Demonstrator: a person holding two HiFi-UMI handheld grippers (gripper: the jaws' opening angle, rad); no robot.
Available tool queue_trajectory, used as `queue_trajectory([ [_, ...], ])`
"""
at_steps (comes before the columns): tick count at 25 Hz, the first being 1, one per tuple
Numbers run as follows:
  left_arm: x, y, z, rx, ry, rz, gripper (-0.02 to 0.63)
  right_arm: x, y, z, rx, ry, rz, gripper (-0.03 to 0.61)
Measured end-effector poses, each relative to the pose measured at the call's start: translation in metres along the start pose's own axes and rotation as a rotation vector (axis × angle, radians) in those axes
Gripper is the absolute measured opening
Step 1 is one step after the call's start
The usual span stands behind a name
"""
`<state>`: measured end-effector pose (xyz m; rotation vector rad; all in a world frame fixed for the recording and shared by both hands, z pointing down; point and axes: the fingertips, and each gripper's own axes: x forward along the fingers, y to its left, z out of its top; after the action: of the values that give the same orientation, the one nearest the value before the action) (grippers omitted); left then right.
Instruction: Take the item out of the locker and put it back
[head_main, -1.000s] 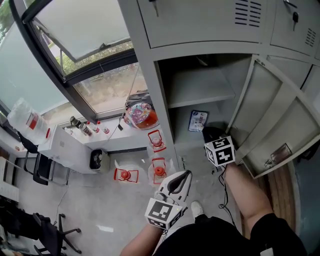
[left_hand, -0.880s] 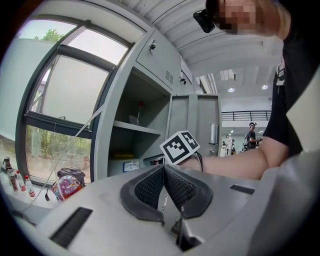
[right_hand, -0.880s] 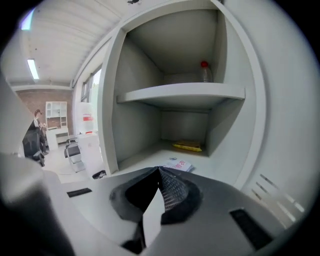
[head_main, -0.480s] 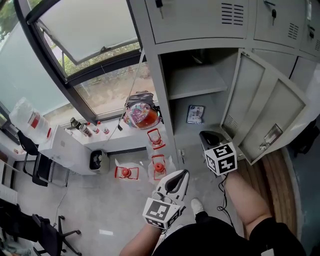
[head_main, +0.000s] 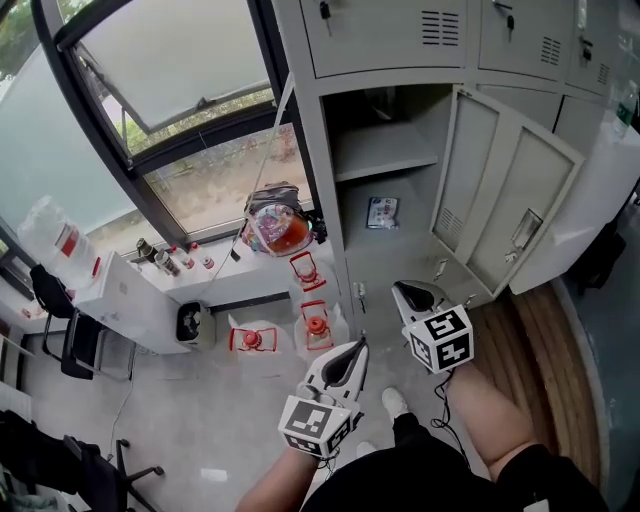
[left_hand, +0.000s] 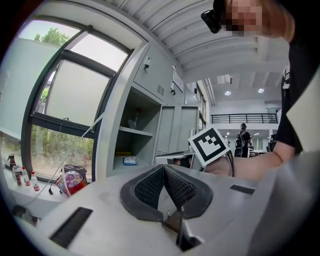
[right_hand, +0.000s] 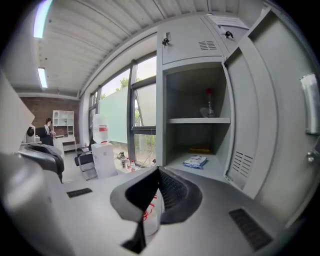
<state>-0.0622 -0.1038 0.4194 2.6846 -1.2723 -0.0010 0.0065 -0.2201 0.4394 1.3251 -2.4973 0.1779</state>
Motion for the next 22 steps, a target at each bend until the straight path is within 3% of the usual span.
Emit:
queue_trajectory([
  [11,-0.033,-0.016,-0.006,-0.010,0.007,-0.014,0.017,-0.063,0.047,-0.003,0.012,-0.050,0.007,0.052],
  [22,-0.027,-0.038,-0.008,-0.009,0.002,0.011,0.017,-0.108,0.048,-0.013,0.030,-0.084,0.032,0.052],
])
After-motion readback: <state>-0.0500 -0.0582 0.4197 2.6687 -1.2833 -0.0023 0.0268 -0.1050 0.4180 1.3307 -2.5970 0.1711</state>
